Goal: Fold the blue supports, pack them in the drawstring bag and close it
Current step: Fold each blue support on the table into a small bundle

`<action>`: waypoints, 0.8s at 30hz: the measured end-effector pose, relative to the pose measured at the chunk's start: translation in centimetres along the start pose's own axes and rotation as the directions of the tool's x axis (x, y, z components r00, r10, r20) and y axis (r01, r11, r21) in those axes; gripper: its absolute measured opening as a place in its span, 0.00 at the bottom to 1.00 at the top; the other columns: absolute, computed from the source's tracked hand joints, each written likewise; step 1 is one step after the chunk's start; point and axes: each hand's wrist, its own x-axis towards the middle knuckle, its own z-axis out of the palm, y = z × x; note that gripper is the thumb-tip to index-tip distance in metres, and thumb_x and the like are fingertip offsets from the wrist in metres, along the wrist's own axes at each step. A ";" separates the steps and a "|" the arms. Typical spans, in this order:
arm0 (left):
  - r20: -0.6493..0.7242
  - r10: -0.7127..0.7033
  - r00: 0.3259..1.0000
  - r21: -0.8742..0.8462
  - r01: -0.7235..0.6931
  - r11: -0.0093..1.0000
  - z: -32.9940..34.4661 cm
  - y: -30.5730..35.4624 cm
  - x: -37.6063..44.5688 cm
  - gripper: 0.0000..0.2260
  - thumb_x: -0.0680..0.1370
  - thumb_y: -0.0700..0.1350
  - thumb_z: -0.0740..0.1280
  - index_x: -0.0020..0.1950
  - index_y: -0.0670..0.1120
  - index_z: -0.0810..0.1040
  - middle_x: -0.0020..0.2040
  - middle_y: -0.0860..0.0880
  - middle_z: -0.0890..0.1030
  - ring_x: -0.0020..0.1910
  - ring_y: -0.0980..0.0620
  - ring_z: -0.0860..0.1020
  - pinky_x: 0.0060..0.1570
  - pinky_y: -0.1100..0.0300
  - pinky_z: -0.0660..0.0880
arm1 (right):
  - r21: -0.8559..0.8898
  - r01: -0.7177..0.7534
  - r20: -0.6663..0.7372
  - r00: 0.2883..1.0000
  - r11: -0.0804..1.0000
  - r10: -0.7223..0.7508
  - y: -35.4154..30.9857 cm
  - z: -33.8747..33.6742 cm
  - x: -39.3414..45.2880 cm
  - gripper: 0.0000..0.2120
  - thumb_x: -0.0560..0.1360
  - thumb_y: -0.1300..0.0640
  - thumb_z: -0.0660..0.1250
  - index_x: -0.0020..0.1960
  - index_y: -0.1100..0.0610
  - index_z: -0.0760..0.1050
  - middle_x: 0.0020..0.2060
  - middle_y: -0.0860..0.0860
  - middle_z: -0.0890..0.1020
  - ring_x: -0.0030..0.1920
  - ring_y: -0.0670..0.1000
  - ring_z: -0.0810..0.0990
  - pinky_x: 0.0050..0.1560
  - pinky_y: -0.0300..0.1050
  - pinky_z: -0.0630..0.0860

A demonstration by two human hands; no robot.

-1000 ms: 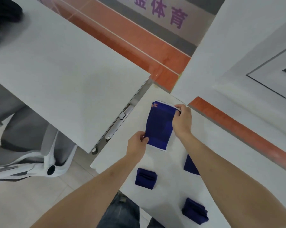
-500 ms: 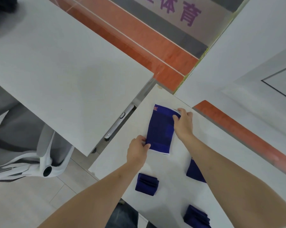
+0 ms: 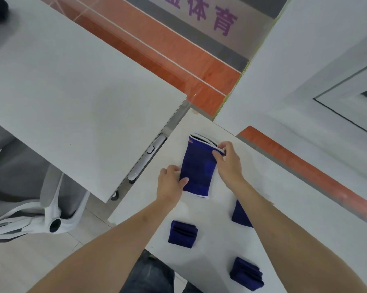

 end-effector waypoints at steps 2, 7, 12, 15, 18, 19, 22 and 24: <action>0.008 0.089 0.996 -0.048 -0.088 0.995 -1.0 1.1 0.2 0.24 0.81 0.48 0.70 0.75 0.49 0.67 0.71 0.46 0.69 0.68 0.46 0.71 0.65 0.50 0.76 | 0.009 0.055 0.001 0.999 0.998 -0.055 -0.3 -0.7 -1.7 0.07 0.83 0.52 0.66 0.57 0.45 0.69 0.53 0.43 0.77 0.55 0.48 0.78 0.53 0.46 0.79; 0.283 0.207 0.937 -0.316 -0.113 0.942 -2.6 4.3 0.8 0.34 0.85 0.51 0.64 0.85 0.54 0.46 0.77 0.55 0.68 0.73 0.50 0.71 0.69 0.48 0.74 | 0.189 0.082 -0.023 0.997 0.978 -0.079 -0.6 -2.2 -5.4 0.06 0.83 0.55 0.66 0.56 0.46 0.70 0.48 0.39 0.77 0.48 0.46 0.77 0.50 0.42 0.76; 0.367 0.284 0.886 -0.402 -0.124 0.907 -3.1 5.8 0.9 0.13 0.86 0.47 0.60 0.70 0.50 0.73 0.63 0.51 0.83 0.64 0.47 0.80 0.66 0.47 0.77 | 0.291 0.059 -0.048 0.998 0.955 -0.047 -1.1 -3.1 -7.4 0.07 0.82 0.54 0.68 0.56 0.45 0.71 0.48 0.42 0.79 0.50 0.53 0.81 0.53 0.55 0.82; 0.396 0.288 0.872 -0.413 -0.111 0.904 -3.1 6.7 -0.2 0.11 0.87 0.45 0.58 0.66 0.46 0.76 0.61 0.48 0.84 0.62 0.46 0.81 0.63 0.51 0.77 | 0.363 -0.013 -0.090 0.995 0.932 0.049 -1.3 -3.7 -8.1 0.13 0.81 0.51 0.69 0.62 0.43 0.71 0.51 0.48 0.81 0.51 0.54 0.82 0.54 0.54 0.82; 0.428 0.314 0.847 -0.424 -0.119 0.898 -3.2 7.1 -1.1 0.13 0.87 0.48 0.57 0.69 0.48 0.73 0.65 0.48 0.82 0.64 0.48 0.80 0.66 0.48 0.77 | 0.540 -0.123 -0.063 0.981 0.833 0.185 -1.3 -4.2 -8.2 0.19 0.80 0.47 0.70 0.69 0.47 0.73 0.55 0.51 0.84 0.55 0.51 0.84 0.60 0.53 0.82; 0.433 0.316 0.844 -0.430 -0.114 0.896 -3.2 7.1 -1.4 0.13 0.87 0.49 0.57 0.70 0.48 0.72 0.66 0.48 0.81 0.65 0.47 0.79 0.67 0.46 0.76 | 0.565 -0.131 -0.055 0.979 0.815 0.195 -1.3 -4.3 -8.3 0.17 0.81 0.47 0.69 0.67 0.50 0.75 0.54 0.51 0.85 0.54 0.51 0.85 0.60 0.55 0.82; 0.406 0.327 0.853 -0.420 -0.144 0.896 -3.1 7.5 -2.0 0.13 0.87 0.49 0.57 0.69 0.50 0.72 0.64 0.48 0.81 0.64 0.46 0.80 0.66 0.45 0.77 | 0.600 -0.122 -0.053 0.980 0.791 0.192 -1.7 -4.4 -8.7 0.13 0.83 0.48 0.65 0.58 0.57 0.80 0.50 0.53 0.87 0.53 0.57 0.84 0.61 0.61 0.80; 0.364 0.340 0.867 -0.417 -0.175 0.892 -3.0 8.0 -2.5 0.11 0.87 0.48 0.57 0.67 0.49 0.72 0.63 0.48 0.81 0.61 0.46 0.80 0.64 0.46 0.79 | 0.639 -0.149 -0.013 0.979 0.755 0.205 -1.9 -4.3 -9.0 0.16 0.84 0.47 0.63 0.59 0.58 0.80 0.52 0.54 0.87 0.56 0.59 0.84 0.63 0.61 0.79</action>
